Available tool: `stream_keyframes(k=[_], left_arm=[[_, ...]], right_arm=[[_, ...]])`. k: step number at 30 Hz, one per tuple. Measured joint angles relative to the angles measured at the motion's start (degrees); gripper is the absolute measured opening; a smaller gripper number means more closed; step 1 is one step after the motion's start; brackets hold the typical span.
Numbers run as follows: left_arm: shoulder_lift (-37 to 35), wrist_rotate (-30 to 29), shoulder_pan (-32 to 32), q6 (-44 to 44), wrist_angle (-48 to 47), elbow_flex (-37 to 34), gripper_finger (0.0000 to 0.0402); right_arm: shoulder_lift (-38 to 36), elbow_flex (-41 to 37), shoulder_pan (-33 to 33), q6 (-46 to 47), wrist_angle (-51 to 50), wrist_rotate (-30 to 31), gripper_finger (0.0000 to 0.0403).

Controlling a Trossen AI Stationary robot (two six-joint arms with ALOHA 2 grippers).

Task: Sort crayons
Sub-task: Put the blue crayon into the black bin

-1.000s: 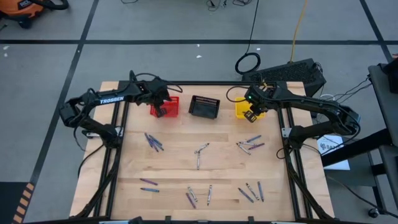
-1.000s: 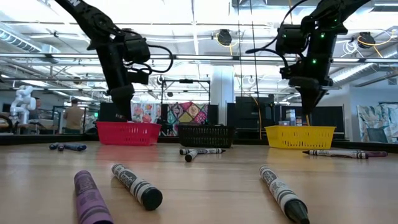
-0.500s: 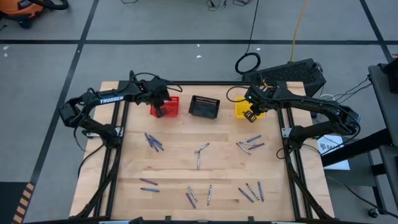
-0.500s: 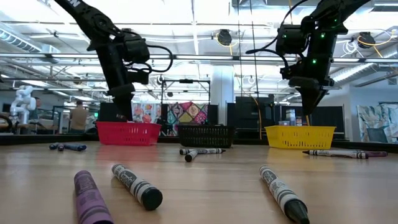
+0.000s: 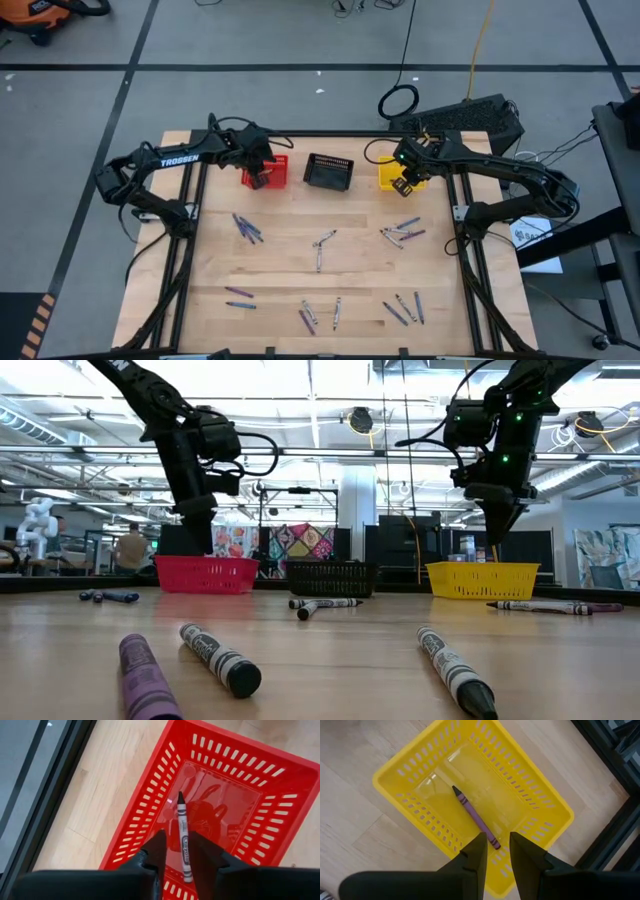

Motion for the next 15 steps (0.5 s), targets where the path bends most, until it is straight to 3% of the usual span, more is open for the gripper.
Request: stream_keyframes(k=[11, 15], left_arm=[[0.00, -0.06, -0.37, -0.02, -1.86, 3.35, 0.0082], [-0.02, -0.07, -1.34, -0.02, -3.22, 6.54, 0.0082]], right_arm=[[0.00, 0.00, 0.02, -0.80, 0.02, -0.17, 0.0071], [0.00, 0.00, 0.28, 2.03, -3.16, -5.26, 0.0071]])
